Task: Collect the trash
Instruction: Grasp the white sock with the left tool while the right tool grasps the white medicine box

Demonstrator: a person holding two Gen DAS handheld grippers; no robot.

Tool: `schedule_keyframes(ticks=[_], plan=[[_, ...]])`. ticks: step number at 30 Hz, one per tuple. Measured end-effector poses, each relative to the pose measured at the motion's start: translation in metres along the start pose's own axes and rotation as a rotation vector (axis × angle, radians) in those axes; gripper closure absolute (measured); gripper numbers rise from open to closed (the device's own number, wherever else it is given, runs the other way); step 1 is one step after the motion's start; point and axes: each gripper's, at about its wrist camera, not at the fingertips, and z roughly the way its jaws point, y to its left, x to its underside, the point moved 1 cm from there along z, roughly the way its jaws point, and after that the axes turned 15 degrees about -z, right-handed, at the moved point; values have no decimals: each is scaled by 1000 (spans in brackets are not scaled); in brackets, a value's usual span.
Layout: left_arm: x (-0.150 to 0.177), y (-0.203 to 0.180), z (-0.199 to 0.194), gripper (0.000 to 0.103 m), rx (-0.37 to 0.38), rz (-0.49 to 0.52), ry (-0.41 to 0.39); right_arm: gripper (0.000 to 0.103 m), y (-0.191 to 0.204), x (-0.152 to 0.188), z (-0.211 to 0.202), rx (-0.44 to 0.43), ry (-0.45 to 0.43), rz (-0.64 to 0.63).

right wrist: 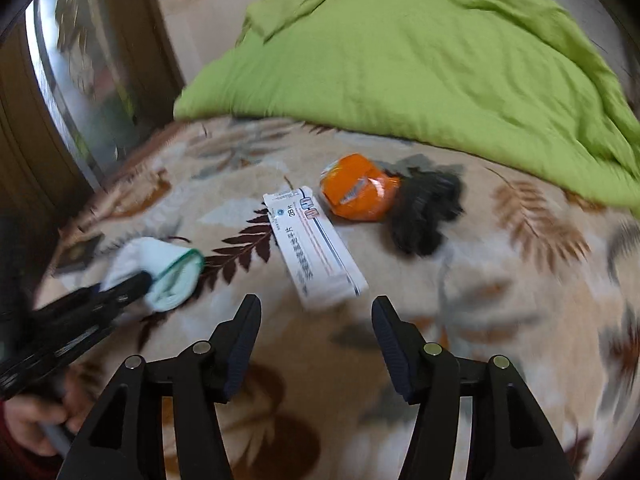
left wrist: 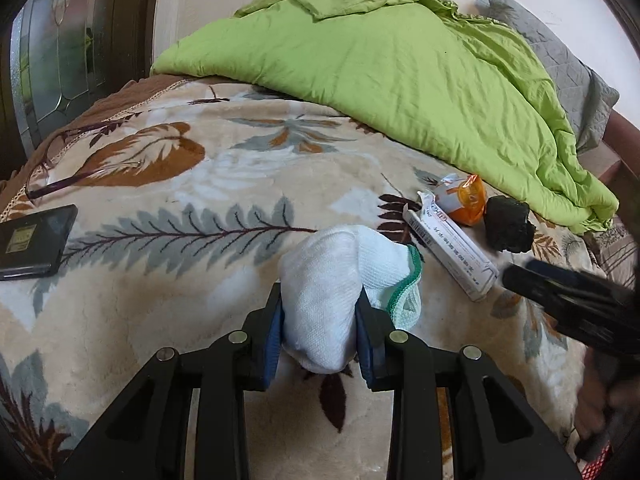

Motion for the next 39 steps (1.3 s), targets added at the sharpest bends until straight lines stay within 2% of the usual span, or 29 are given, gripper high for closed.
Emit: schedule_keyframes(ticks=[5, 8, 14, 17, 20, 27, 34, 39], plan=[[0, 0, 8, 73, 7, 6, 13, 41, -3, -21, 53, 65, 68, -95], [-1, -1, 9, 73, 5, 15, 11, 41, -8, -30, 73, 38, 82, -101], [1, -3, 10, 73, -10, 25, 1, 40, 4, -43, 83, 25, 80, -132], [2, -5, 10, 73, -18, 30, -7, 41, 15, -39, 93, 30, 115, -173], [2, -6, 9, 73, -21, 33, -11, 44, 18, -35, 94, 51, 106, -168], [3, -8, 4, 73, -22, 52, -24, 45, 26, -17, 70, 75, 96, -94], [13, -18, -9, 73, -9, 93, -43, 45, 34, 38, 8, 47, 47, 36], [27, -30, -26, 73, 2, 141, -63, 45, 34, 75, -41, 69, -7, 133]])
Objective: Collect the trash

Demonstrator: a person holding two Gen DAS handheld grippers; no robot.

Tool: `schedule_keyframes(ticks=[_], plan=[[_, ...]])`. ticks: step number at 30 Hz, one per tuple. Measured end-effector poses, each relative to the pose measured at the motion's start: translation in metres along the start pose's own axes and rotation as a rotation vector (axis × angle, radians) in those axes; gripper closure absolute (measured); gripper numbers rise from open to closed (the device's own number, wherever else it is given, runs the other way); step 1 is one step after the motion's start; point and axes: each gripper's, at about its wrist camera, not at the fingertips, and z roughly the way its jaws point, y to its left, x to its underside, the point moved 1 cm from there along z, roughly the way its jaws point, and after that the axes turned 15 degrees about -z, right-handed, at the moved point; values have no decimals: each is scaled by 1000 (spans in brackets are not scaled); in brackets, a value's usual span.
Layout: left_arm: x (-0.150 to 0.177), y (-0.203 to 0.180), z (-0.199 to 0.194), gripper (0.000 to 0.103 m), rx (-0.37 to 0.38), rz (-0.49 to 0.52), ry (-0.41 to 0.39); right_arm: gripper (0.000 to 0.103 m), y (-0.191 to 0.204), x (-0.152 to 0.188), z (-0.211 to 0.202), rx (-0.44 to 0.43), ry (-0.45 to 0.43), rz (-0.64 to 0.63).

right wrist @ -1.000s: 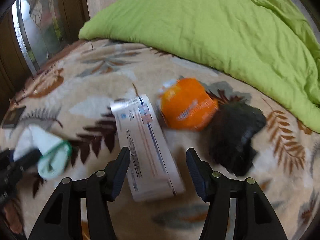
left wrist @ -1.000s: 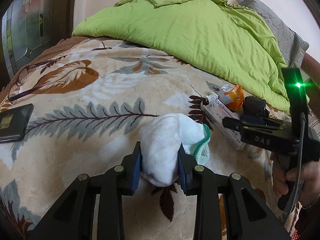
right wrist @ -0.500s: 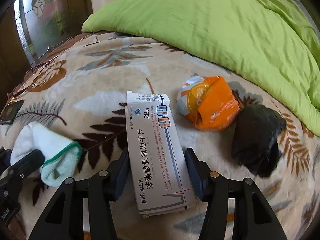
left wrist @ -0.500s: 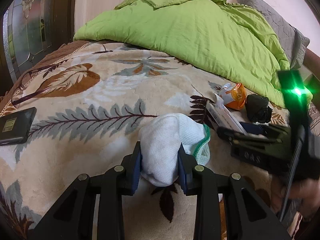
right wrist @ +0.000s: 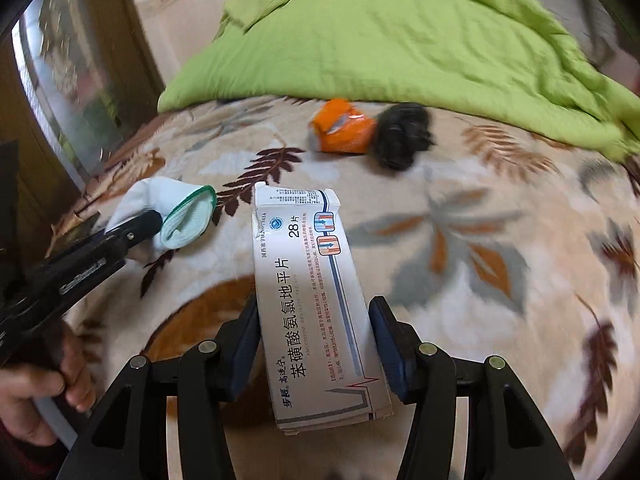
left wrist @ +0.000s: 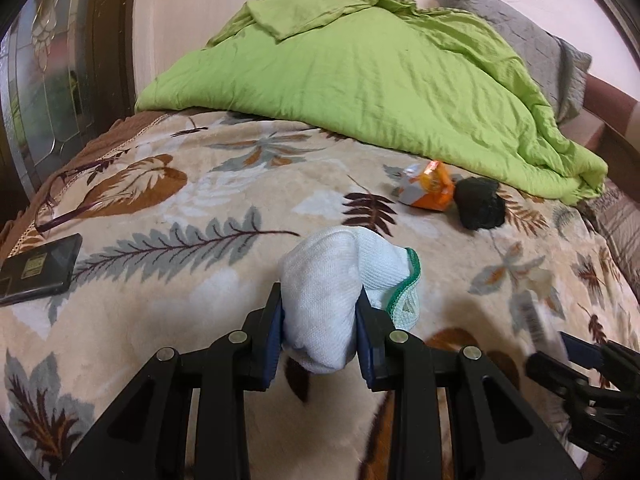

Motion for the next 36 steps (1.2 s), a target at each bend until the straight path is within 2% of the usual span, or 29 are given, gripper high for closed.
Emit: schedule_keyframes(ticks=[8, 15, 21, 36], plan=[[44, -23, -33, 73, 13, 101, 2, 45, -10, 44, -63, 103, -72, 46], [80, -39, -54, 73, 13, 201, -22, 45, -27, 57, -80, 104, -101, 133], [85, -42, -56, 73, 9, 227, -39, 45, -36, 61, -87, 93, -126, 185], [81, -44, -48, 73, 28, 235, -39, 45, -31, 55, -77, 104, -126, 144]])
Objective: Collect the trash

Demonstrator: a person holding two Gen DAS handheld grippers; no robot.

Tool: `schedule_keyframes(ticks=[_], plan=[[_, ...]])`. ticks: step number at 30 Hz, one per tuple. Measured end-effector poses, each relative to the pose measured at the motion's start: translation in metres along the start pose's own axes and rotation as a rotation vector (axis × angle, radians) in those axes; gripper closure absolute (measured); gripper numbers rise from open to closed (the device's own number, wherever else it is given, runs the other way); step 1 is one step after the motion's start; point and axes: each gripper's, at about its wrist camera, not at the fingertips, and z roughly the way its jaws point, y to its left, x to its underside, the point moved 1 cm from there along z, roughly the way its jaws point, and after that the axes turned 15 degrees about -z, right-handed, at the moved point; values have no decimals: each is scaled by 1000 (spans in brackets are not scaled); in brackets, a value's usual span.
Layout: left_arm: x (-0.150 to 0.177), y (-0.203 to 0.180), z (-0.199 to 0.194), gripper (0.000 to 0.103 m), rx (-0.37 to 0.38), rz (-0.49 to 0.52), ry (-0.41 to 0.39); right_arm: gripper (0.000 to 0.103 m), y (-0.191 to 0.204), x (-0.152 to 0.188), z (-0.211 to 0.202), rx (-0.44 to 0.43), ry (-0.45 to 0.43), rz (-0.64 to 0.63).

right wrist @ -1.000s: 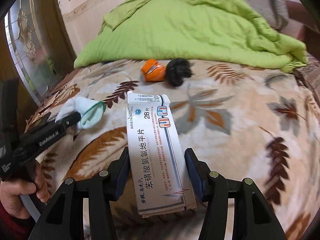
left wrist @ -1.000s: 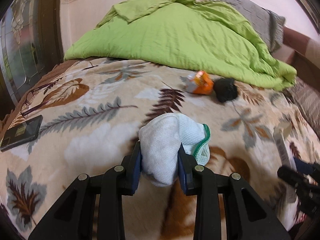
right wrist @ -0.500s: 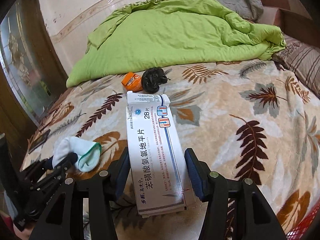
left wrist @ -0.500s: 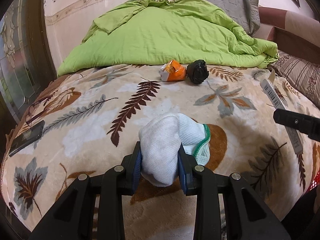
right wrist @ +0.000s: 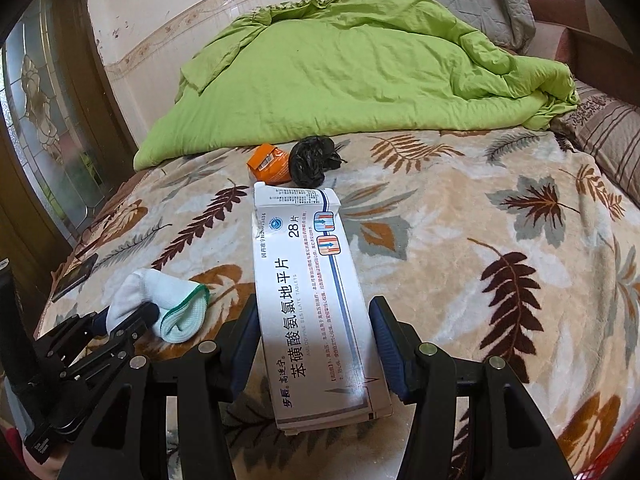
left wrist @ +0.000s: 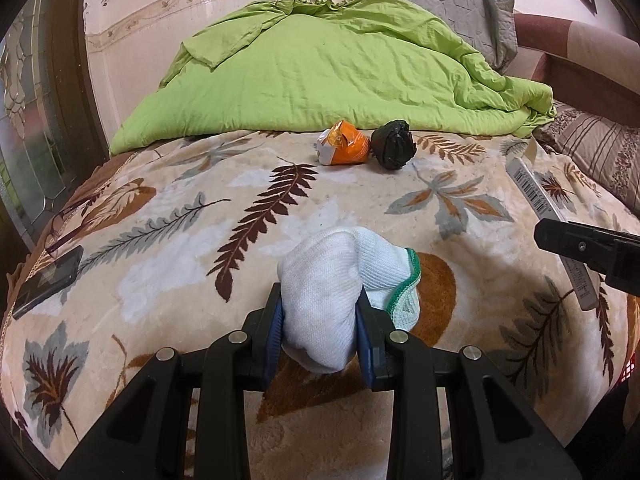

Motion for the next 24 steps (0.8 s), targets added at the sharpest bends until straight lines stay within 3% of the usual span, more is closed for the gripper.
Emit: schedule_keyframes(ticks=[24], plan=[[-1, 0, -1, 73, 13, -8, -2, 45, 6, -3, -2, -6, -12, -28]])
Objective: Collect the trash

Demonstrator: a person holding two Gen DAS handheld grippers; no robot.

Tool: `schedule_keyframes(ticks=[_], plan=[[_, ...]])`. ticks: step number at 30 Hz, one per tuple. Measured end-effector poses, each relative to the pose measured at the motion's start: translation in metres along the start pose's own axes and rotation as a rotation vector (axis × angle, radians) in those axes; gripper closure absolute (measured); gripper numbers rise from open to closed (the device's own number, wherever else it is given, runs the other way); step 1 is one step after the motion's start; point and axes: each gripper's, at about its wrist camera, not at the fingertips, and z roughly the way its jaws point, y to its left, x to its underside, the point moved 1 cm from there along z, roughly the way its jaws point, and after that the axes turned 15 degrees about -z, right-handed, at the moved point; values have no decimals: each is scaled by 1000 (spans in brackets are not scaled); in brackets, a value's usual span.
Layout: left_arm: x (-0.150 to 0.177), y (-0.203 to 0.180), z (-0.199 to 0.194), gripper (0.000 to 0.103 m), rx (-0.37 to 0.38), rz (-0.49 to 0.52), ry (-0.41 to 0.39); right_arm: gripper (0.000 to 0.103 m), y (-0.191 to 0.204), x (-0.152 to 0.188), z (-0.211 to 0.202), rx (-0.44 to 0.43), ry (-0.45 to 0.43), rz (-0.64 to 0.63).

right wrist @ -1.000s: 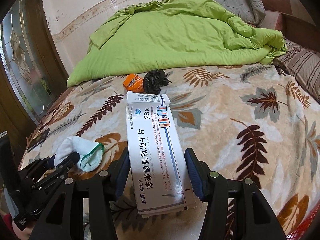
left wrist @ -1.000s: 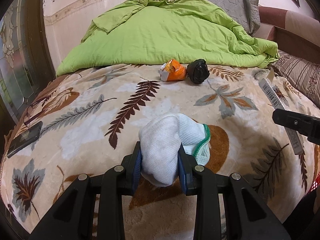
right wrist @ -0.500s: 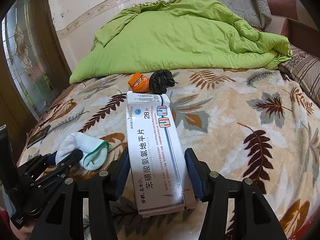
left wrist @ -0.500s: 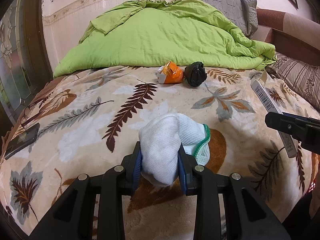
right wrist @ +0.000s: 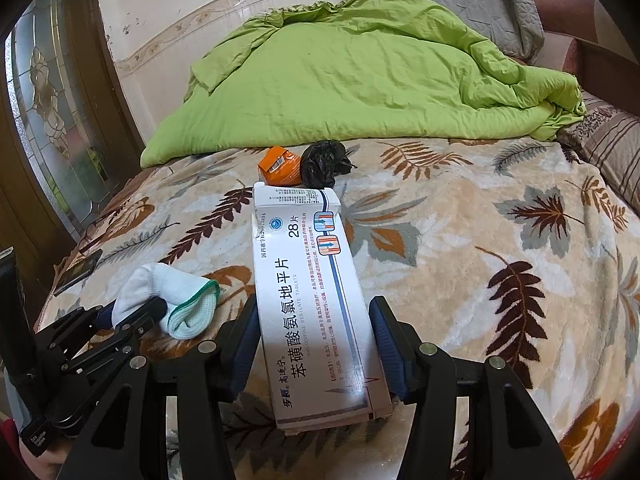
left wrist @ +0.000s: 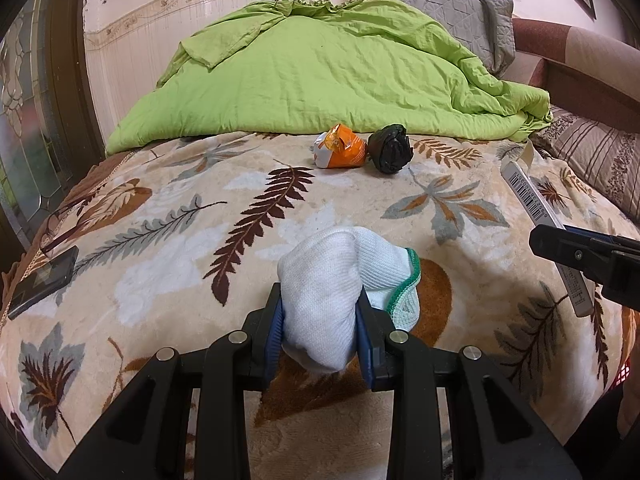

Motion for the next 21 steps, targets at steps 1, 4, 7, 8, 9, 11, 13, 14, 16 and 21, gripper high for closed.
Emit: schedule_keyframes(ticks=[1, 4, 7, 8, 9, 11, 13, 14, 16, 21], plan=[[0, 0, 0, 73, -1, 0, -1, 45, 0, 0, 0, 0, 1, -2], [0, 0, 0, 73, 0, 0, -1, 45, 0, 0, 0, 0, 2, -1], [0, 0, 0, 73, 1, -1, 0, 45, 0, 0, 0, 0, 2, -1], [0, 0, 0, 73, 0, 0, -1, 45, 0, 0, 0, 0, 2, -1], [1, 0, 0, 73, 1, -1, -1, 45, 0, 0, 0, 0, 1, -1], [-1, -2, 0, 73, 6, 0, 0, 45, 0, 0, 0, 0, -1, 0], [-2, -5, 0, 73, 14, 1, -1, 45, 0, 0, 0, -2, -2, 5], [-3, -7, -1, 73, 24, 2, 1, 45, 0, 0, 0, -2, -2, 7], [-2, -9, -4, 73, 47, 4, 3, 45, -1, 1, -1, -6, -6, 18], [0, -26, -20, 73, 132, 25, 12, 45, -13, 9, -35, -20, -50, 94]])
